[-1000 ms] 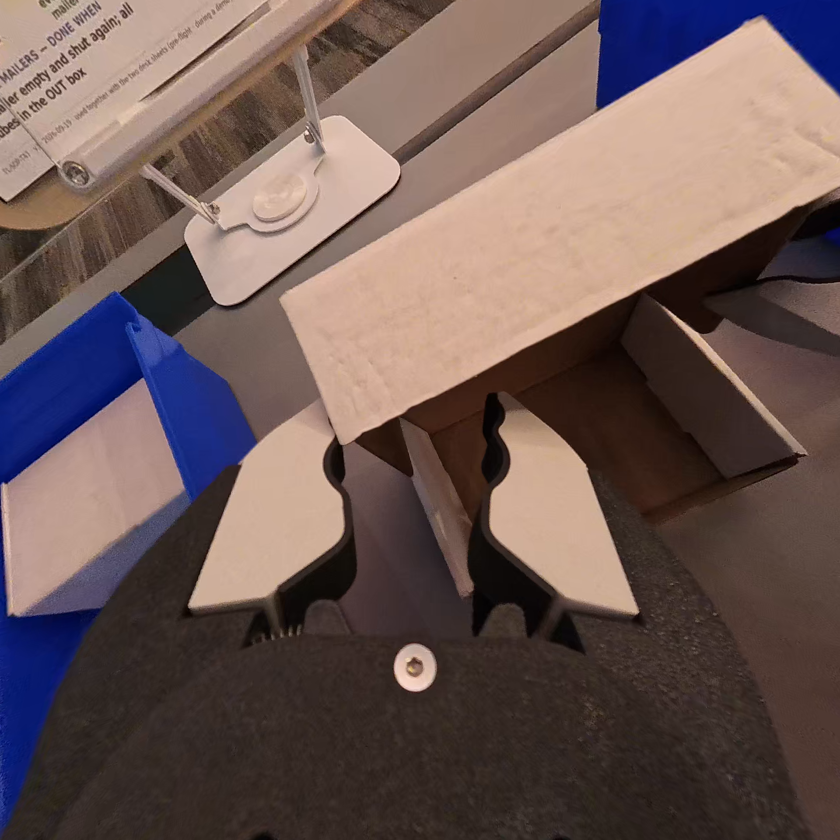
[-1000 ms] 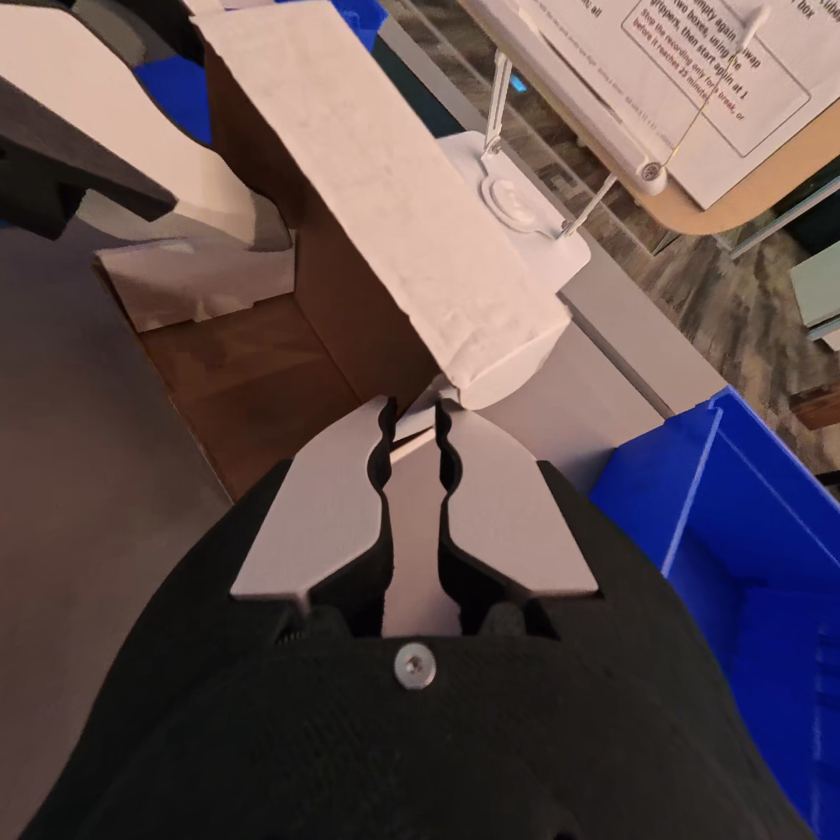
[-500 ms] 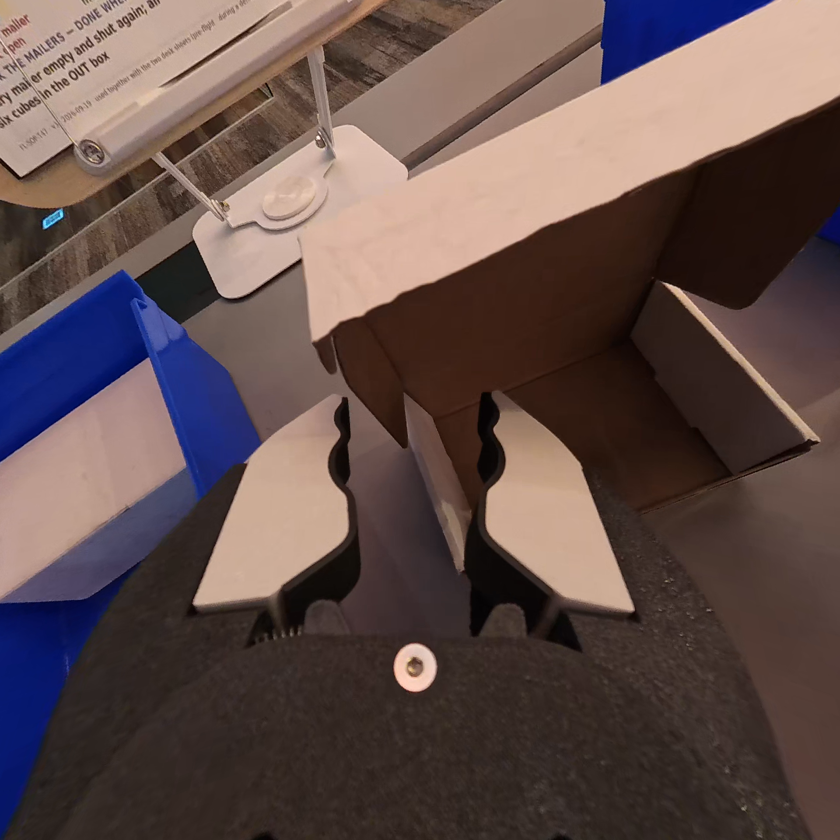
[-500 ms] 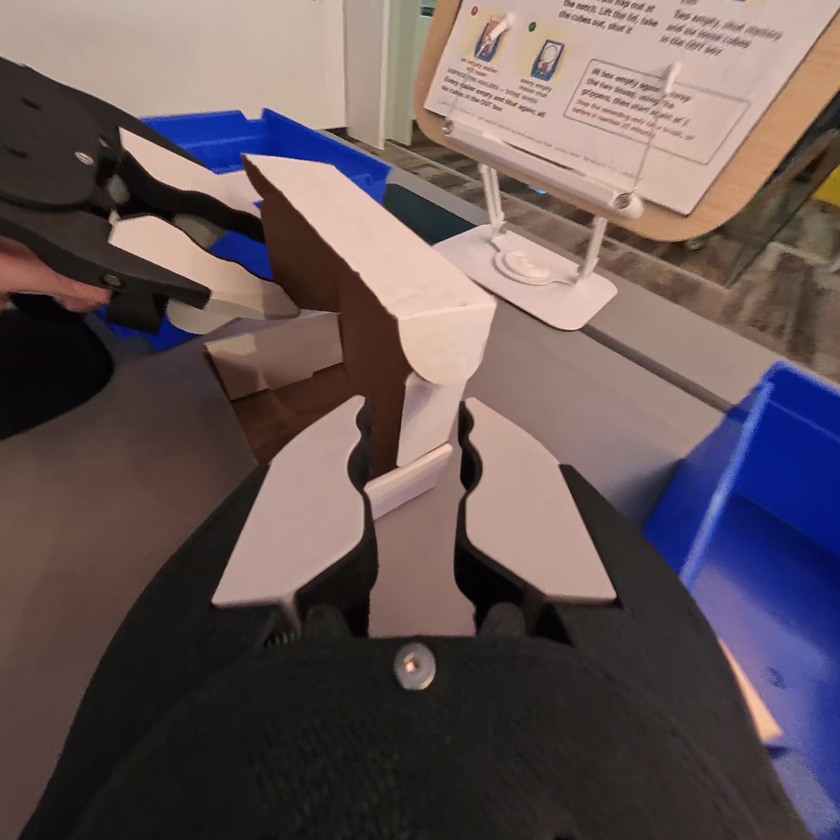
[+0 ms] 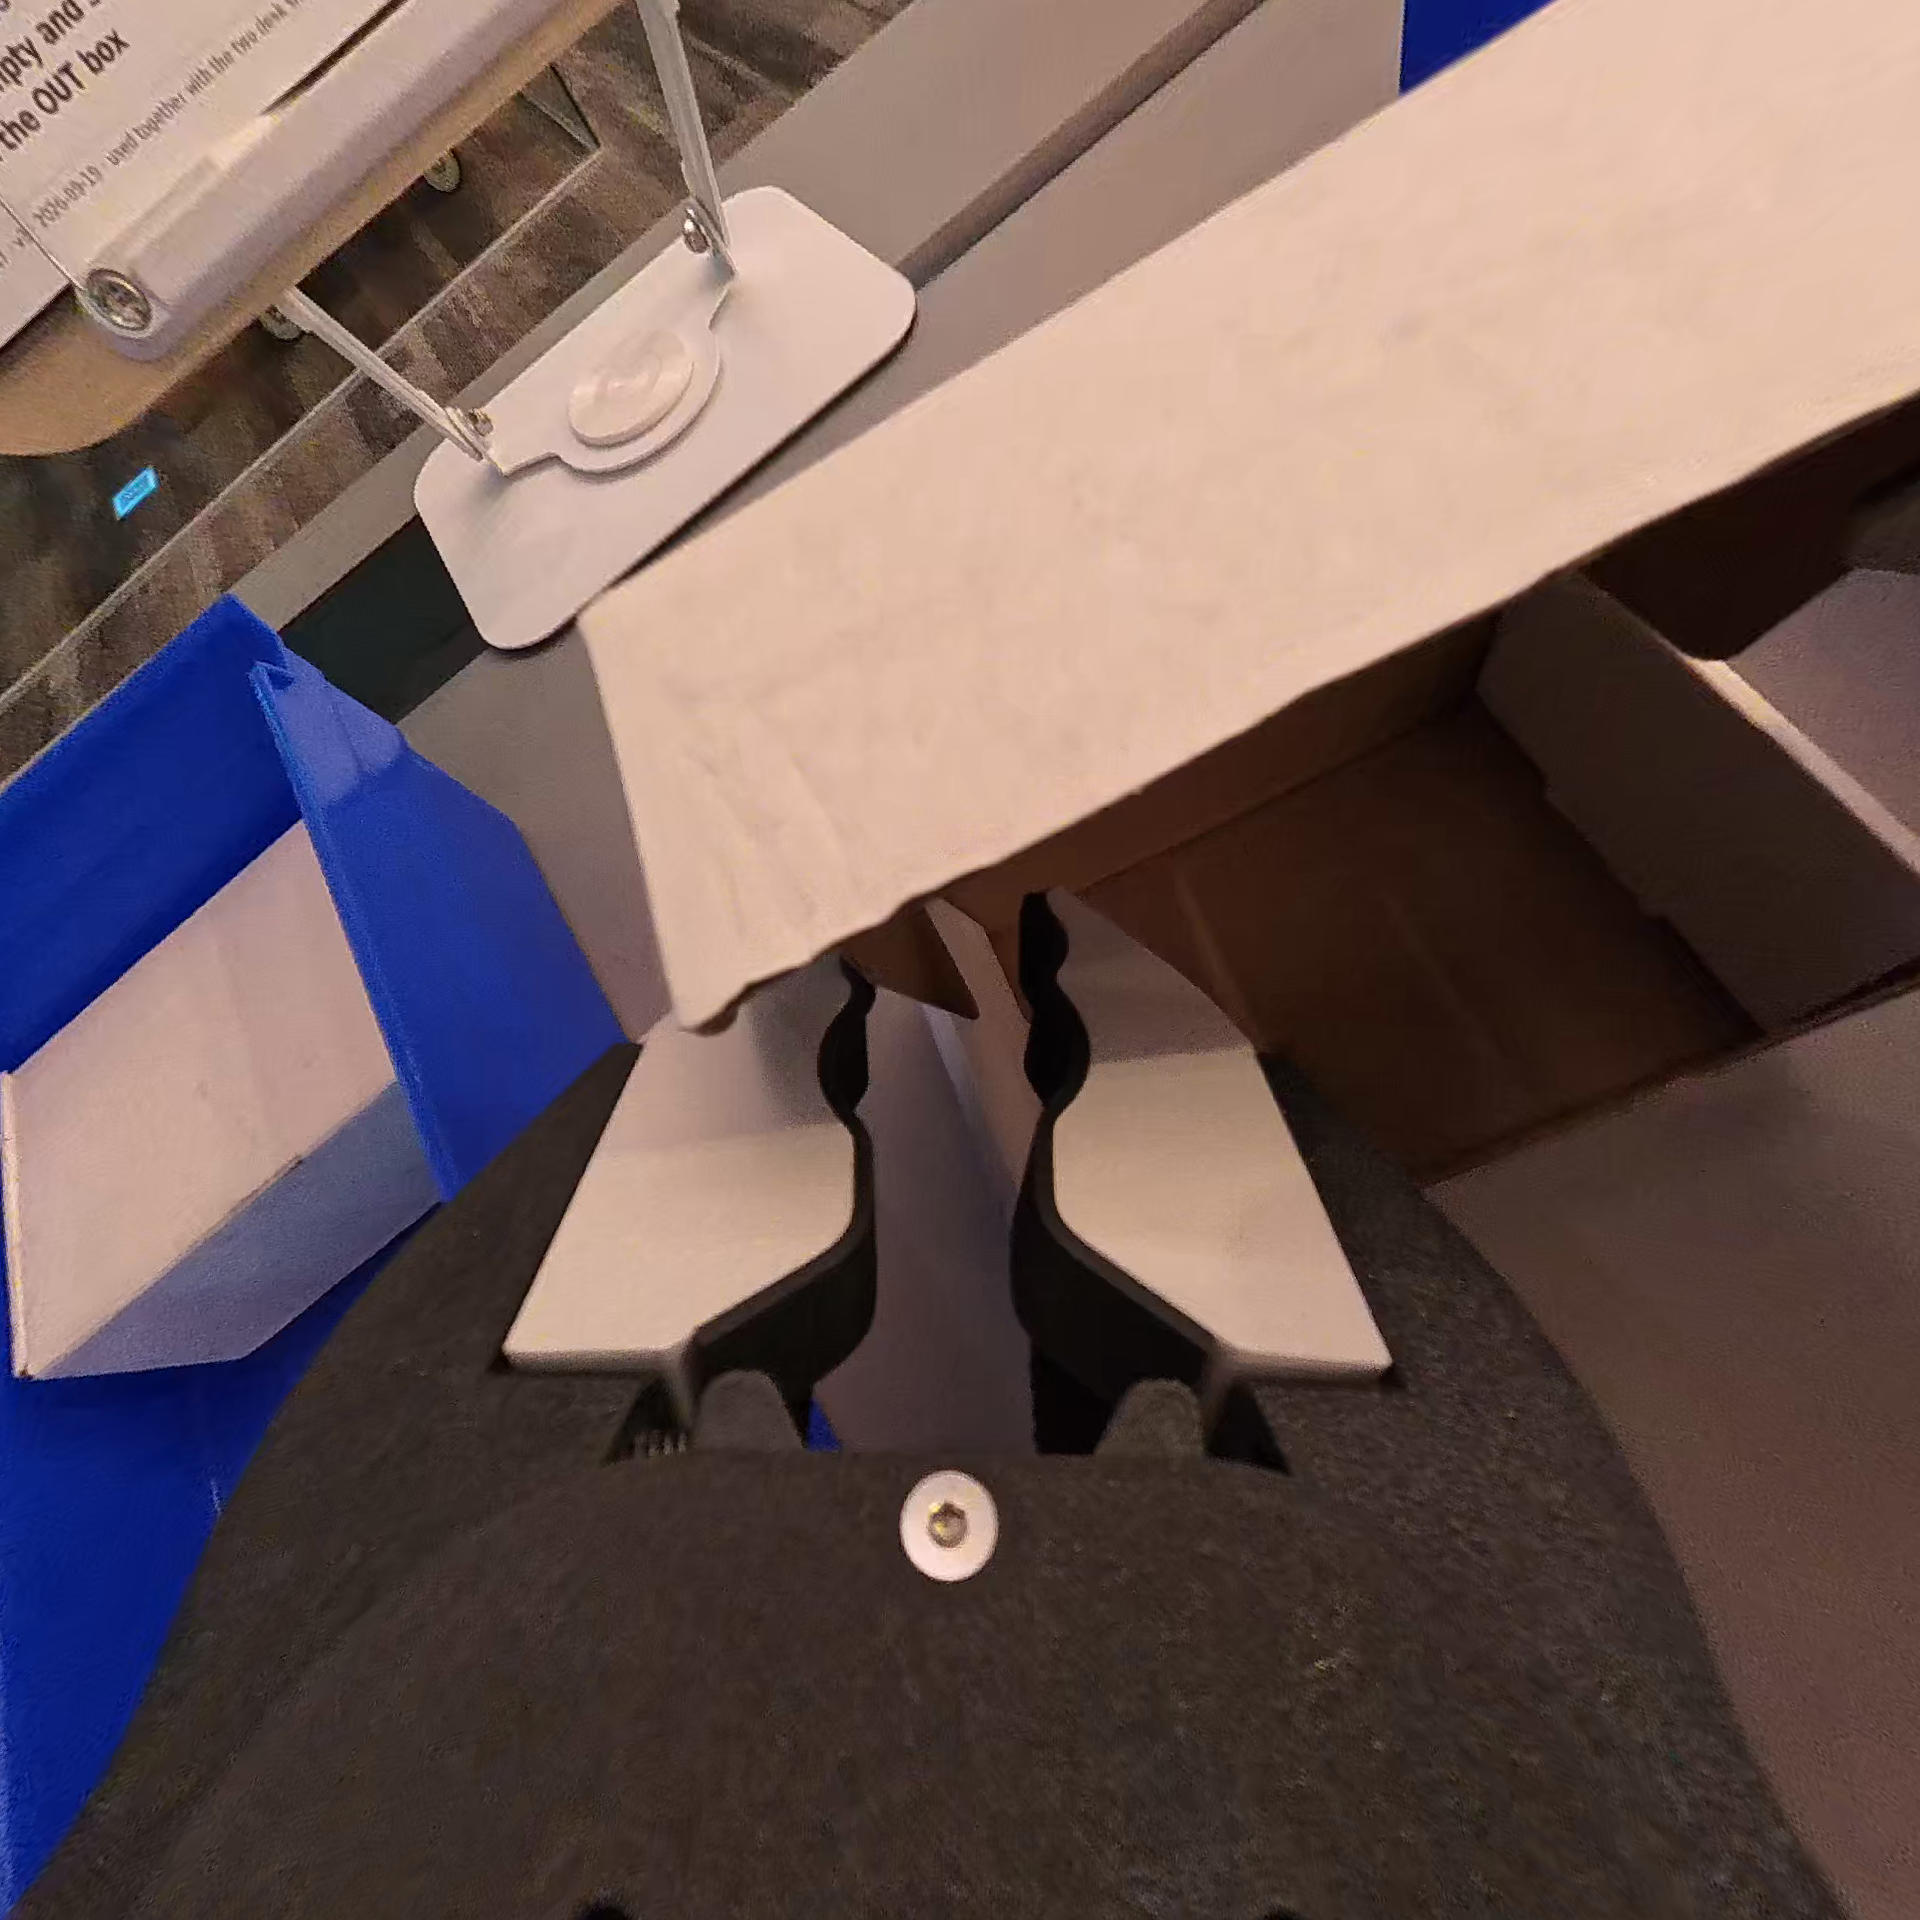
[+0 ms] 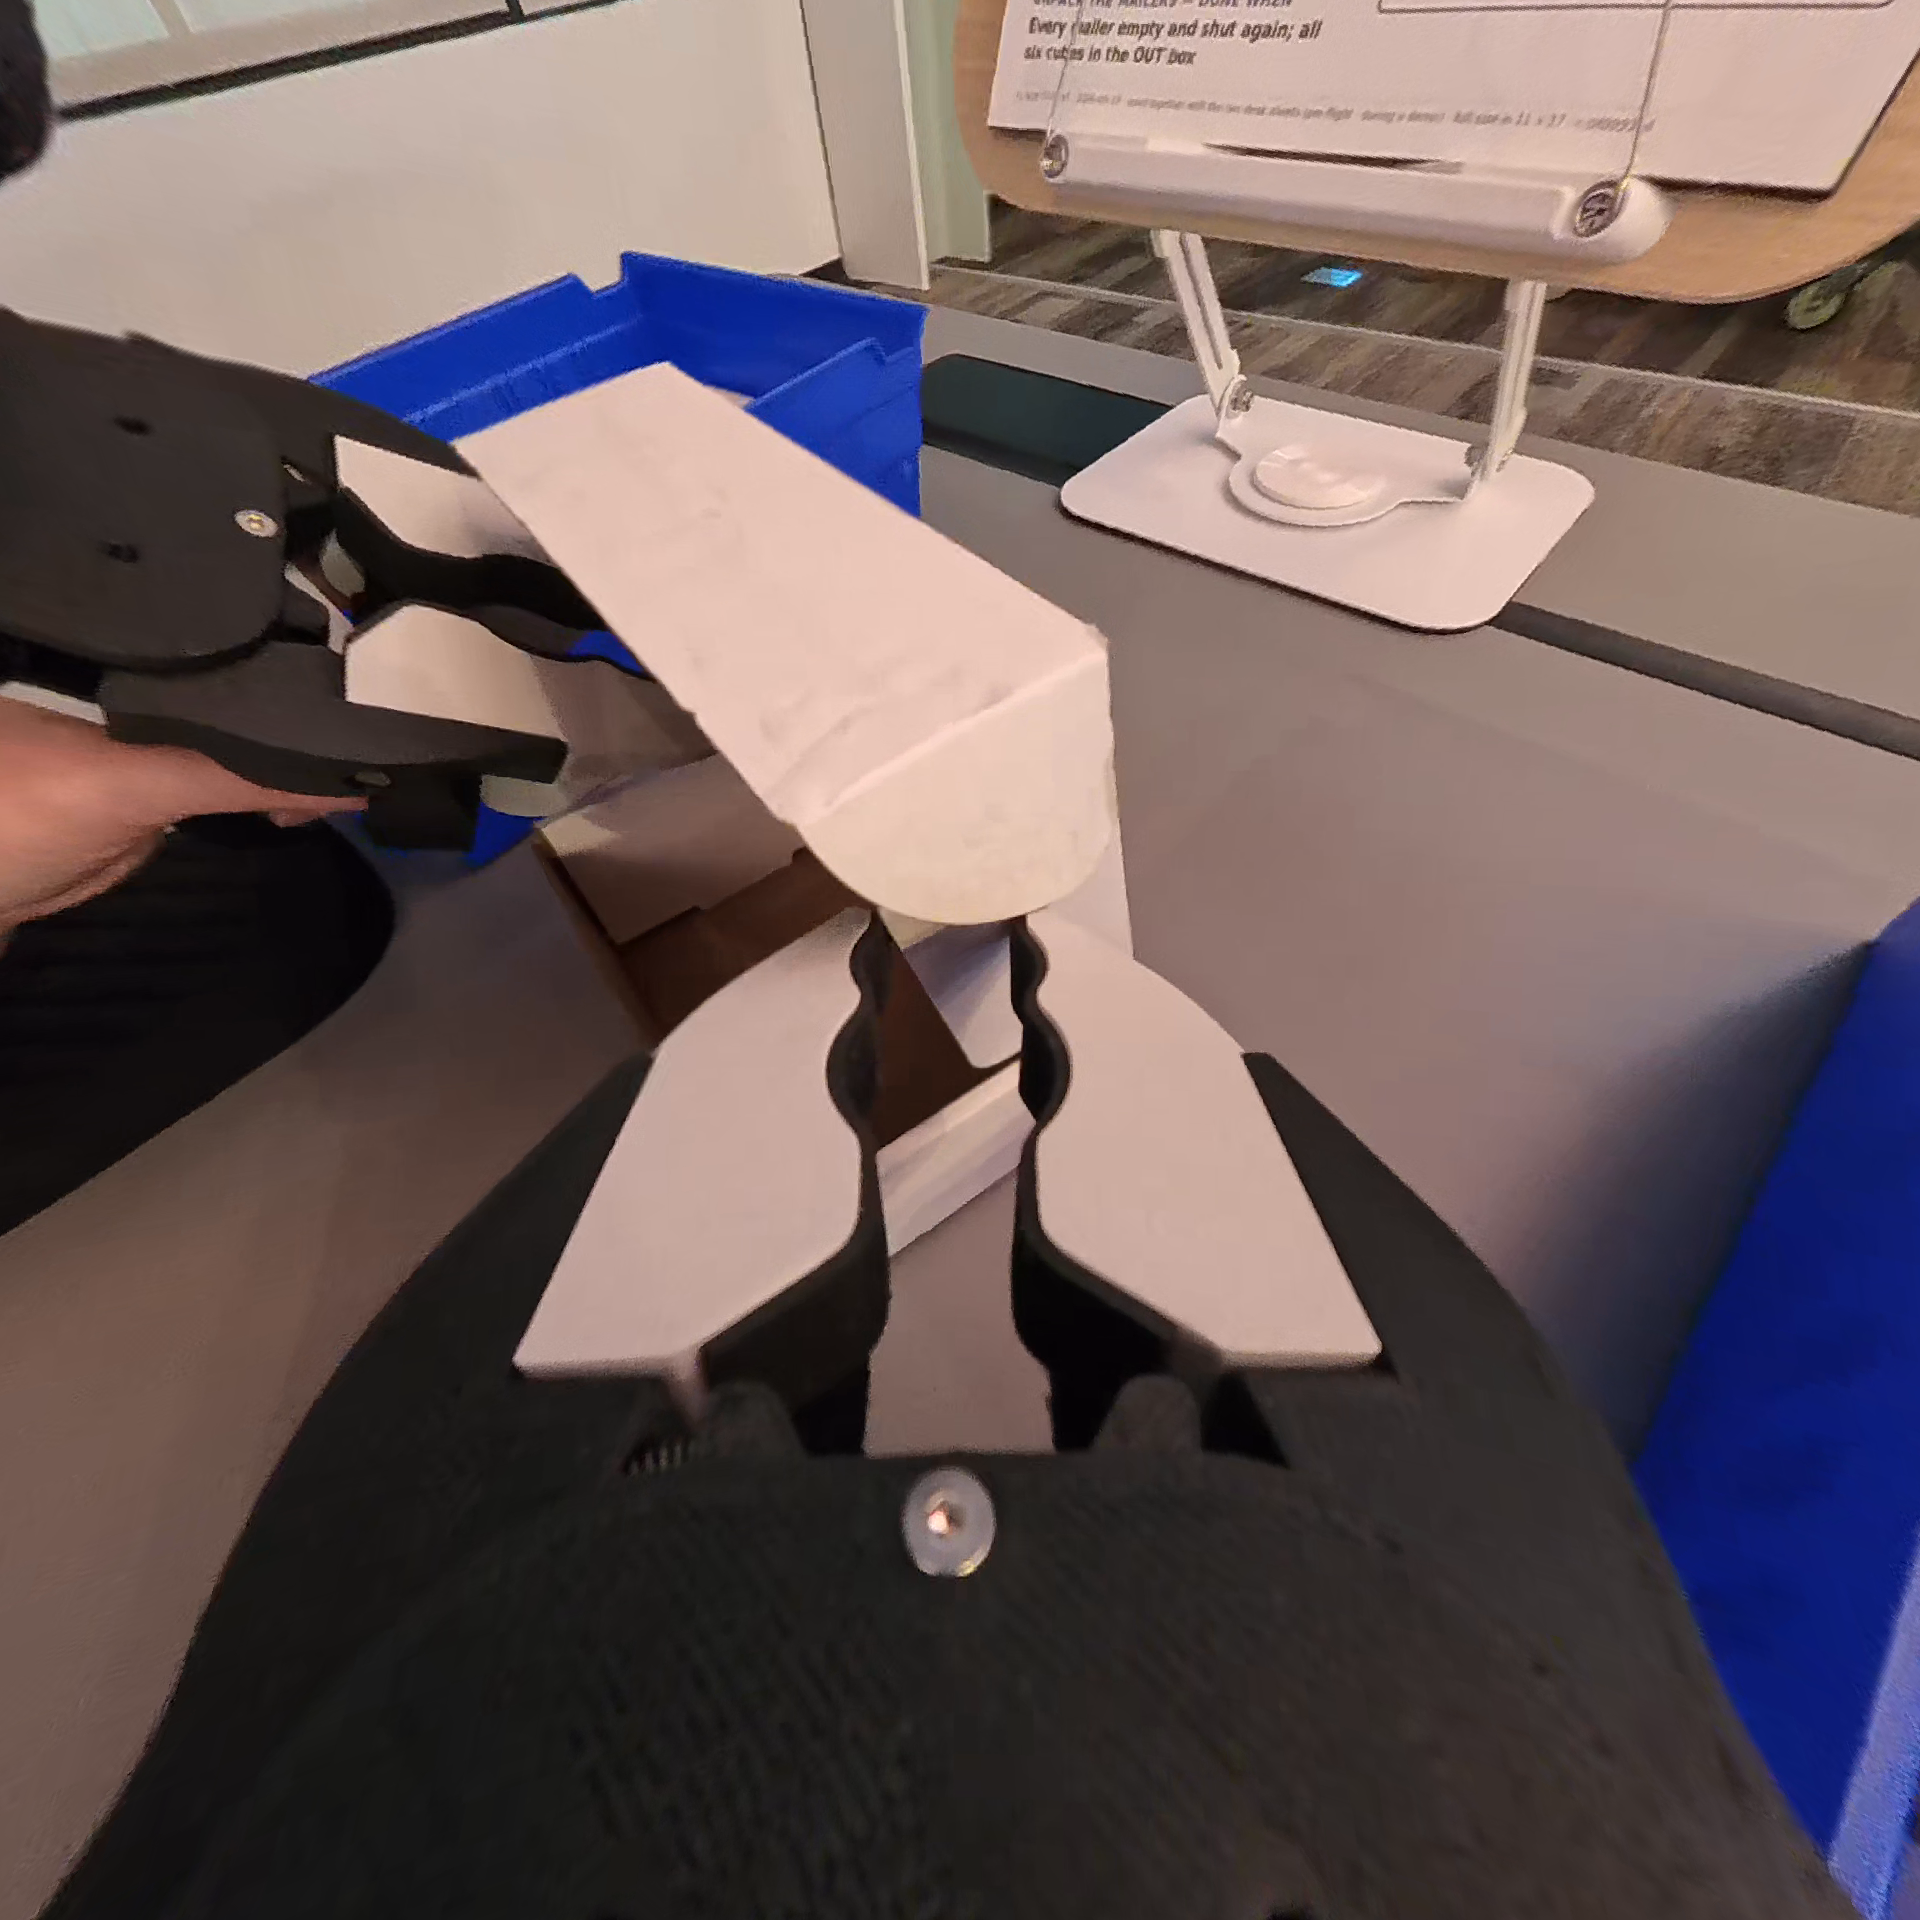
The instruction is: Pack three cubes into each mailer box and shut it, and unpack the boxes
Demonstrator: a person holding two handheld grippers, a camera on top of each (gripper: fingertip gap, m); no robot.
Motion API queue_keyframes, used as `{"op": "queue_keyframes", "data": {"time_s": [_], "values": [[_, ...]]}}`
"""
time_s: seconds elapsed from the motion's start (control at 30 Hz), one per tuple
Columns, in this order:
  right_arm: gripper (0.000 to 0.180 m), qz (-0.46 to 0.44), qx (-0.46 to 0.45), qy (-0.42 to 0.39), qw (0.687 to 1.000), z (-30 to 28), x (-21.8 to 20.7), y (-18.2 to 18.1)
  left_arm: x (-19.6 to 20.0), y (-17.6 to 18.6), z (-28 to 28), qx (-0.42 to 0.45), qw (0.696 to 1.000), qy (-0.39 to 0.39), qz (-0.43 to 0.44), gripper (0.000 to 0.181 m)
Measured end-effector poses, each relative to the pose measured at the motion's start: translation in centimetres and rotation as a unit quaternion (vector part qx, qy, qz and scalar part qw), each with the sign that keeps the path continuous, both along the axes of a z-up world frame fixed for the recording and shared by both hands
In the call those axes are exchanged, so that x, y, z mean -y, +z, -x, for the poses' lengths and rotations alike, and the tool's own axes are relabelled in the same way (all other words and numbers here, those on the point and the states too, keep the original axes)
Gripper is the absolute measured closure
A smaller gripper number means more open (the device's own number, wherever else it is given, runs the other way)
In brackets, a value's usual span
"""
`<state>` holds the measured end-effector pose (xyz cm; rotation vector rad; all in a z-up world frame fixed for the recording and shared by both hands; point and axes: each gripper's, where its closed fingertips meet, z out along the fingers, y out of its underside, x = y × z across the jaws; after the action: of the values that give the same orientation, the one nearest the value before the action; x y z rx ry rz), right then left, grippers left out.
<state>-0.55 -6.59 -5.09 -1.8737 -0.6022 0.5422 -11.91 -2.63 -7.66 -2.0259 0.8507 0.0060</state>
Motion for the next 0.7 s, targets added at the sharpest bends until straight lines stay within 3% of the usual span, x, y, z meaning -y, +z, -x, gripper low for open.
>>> {"op": "queue_keyframes", "data": {"time_s": [0.03,0.2,0.37,0.47,0.7], "values": [[0.157,-0.006,0.011,-0.004,1.0,0.0,0.1,-0.1,0.2,0.0,0.0,-0.003,1.0,-0.001,0.002,0.154],[0.16,-0.041,0.092,-0.019,0.995,0.1,0.6,-1.5,1.2,-1.4,0.1,-0.042,0.999,-0.007,0.025,0.147],[0.161,-0.056,0.115,-0.026,0.991,-0.1,0.9,-1.8,2.5,-2.2,0.8,-0.067,0.996,-0.016,0.048,0.142],[0.155,-0.049,0.112,-0.023,0.992,-0.3,1.0,-2.0,3.7,-1.2,1.2,-0.049,0.997,-0.024,0.052,0.128],[0.137,-0.097,0.107,-0.039,0.989,-1.5,1.5,0.0,3.5,2.2,2.2,-0.024,1.0,-0.003,-0.019,0.122]]}}
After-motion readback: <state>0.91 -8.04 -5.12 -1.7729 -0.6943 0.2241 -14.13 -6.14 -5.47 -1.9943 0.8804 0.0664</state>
